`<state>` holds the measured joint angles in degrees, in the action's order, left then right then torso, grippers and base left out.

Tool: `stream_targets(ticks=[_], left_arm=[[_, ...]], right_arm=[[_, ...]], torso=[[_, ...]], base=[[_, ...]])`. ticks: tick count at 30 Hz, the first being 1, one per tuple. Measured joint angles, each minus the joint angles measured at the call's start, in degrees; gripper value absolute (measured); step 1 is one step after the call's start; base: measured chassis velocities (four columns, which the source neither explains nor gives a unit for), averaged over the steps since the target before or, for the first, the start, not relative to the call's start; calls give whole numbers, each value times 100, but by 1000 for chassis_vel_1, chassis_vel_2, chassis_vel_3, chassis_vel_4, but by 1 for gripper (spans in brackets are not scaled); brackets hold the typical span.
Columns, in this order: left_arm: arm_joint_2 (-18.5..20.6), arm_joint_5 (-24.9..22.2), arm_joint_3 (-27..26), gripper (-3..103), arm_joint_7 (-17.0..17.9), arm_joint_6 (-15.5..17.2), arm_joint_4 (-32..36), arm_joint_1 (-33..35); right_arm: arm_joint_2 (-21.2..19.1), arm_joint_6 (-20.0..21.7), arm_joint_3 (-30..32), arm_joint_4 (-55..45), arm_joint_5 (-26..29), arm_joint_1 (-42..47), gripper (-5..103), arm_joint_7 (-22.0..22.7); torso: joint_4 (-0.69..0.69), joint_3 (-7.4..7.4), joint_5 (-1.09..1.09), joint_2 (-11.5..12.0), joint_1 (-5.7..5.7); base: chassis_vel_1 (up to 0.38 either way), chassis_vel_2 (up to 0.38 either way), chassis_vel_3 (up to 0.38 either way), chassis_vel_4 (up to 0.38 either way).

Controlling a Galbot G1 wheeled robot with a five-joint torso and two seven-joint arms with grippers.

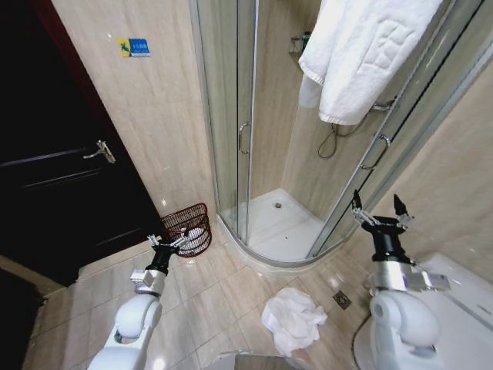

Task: Discard the used towel into the hamper.

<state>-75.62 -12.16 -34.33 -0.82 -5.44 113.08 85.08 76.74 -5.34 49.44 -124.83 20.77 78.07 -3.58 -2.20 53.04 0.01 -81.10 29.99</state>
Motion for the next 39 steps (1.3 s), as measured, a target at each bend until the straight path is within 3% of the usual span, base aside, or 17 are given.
stream_targets(ticks=[6,11,15,18,19,23,29,39], left_arm=[[-99,263,443,100,18,62,-232,-174],[-82,318,583,100,11,108,-291,-255],[-52,318,520,100,24,99,-291,-221],[-9,246,370,100,190,2,-288,-195],[-9,246,370,100,190,2,-288,-195],[9,108,-17,100,416,-46,-376,-420],[77,-61,-304,100,456,54,-420,-661],[80,-52,-449,100,363,5,-499,-497]], right_arm=[[-941,-4,2,493,381,-758,100,186],[-1389,129,-182,503,758,-1285,100,340],[-1817,255,-388,590,1012,-1804,100,300],[-2363,340,-521,750,1318,-2252,100,276],[-2363,340,-521,750,1318,-2252,100,276],[-2931,545,-714,978,1551,-2821,100,296],[-3251,824,-1129,1142,1641,-3551,100,419],[-3279,1218,-2879,1610,1761,-5907,100,931]], torso=[[-2,-1,3,2,0],[1,-2,2,3,-2],[-1,-2,0,5,-2],[-1,-3,0,5,-2],[-1,-3,0,5,-2],[0,-4,-3,5,-3],[1,-3,0,6,-2],[-1,-4,-4,7,-2]], base=[[0,0,0,0],[0,0,0,0],[0,0,0,0],[0,0,0,0],[0,0,0,0],[0,0,0,0],[0,0,0,0],[0,0,0,0]])
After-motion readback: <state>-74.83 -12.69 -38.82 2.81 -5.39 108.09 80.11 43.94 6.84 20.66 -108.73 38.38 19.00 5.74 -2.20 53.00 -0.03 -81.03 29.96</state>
